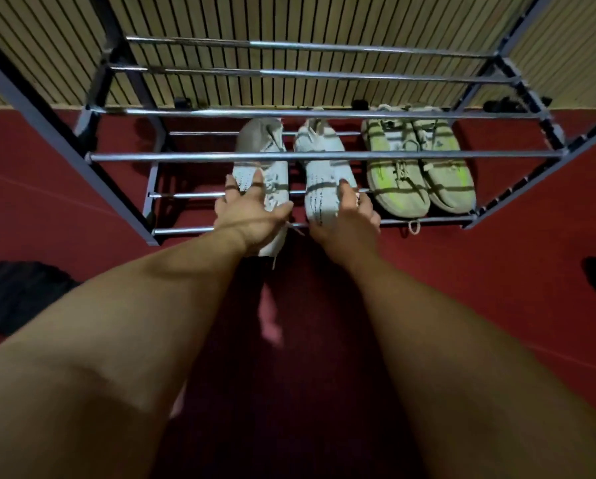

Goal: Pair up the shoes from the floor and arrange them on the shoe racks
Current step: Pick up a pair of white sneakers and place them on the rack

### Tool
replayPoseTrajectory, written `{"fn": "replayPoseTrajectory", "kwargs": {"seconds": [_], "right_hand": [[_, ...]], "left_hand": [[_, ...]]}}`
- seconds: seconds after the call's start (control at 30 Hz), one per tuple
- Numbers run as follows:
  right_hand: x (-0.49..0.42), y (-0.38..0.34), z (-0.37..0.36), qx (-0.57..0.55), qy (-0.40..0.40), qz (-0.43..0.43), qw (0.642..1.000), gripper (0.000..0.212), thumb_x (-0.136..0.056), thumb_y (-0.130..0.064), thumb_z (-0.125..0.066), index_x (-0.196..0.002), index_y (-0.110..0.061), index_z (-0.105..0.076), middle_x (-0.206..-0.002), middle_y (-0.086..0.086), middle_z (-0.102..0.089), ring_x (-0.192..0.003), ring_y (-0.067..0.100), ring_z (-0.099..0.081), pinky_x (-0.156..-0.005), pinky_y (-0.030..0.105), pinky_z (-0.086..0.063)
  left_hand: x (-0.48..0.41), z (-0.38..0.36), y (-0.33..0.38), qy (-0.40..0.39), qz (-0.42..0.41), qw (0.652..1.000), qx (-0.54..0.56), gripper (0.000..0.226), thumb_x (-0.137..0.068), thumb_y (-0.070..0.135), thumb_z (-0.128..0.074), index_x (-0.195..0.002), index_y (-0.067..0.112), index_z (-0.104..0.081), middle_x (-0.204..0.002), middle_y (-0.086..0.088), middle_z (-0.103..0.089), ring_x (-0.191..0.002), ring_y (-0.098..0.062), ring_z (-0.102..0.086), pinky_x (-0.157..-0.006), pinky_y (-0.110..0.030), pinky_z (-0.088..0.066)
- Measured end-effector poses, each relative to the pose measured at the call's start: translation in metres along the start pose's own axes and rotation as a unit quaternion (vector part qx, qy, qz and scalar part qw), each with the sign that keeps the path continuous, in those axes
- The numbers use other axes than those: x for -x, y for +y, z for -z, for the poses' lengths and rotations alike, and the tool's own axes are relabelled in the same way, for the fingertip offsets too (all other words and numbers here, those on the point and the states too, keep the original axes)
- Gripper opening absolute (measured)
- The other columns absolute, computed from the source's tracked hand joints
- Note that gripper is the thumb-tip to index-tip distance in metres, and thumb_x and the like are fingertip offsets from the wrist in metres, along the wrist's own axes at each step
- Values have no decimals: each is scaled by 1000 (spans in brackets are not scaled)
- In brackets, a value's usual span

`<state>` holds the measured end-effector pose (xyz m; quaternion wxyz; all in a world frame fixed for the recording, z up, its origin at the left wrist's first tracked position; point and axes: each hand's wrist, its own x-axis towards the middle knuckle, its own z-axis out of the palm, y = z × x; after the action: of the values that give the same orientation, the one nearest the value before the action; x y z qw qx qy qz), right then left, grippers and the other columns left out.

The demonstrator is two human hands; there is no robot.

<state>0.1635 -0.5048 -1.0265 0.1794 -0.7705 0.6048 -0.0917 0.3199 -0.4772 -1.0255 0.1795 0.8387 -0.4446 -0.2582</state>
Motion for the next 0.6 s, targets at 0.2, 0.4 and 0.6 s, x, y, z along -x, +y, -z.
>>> {"fn": "replayPoseTrajectory", "kwargs": {"seconds": [0.2, 0.4, 0.6], "right_hand": [[-4, 11, -8, 15, -27, 34, 999, 91, -75, -41, -73, -147, -17, -22, -148, 29, -20, -139, 43, -20, -114, 48, -20], [-2, 18, -14, -7, -45, 39, 998, 87, -82, -39, -66, -149, -15, -17, -156, 19, 1, -143, 32, -5, -115, 37, -8], [-15, 29, -9, 7, -6, -41, 999, 86, -82, -40, -67, -149, -16, -19, -158, 12, 0, -143, 32, -8, -114, 36, -15]], "left_hand": [[9, 6, -67, -146, -163, 975, 28, 140, -37, 77, -59, -150, 28, 6, -155, -13, 14, -145, -25, 10, -115, -25, 1], [3, 2, -63, -150, -160, 975, -19, 124, -36, 74, -53, -148, 40, -11, -153, -16, 13, -143, -38, 6, -119, -46, -1], [-2, -19, -22, -127, -195, 972, 35, 87, -69, 51, -69, -144, 24, -36, -153, -18, 22, -145, -26, 5, -110, -13, 0]]}}
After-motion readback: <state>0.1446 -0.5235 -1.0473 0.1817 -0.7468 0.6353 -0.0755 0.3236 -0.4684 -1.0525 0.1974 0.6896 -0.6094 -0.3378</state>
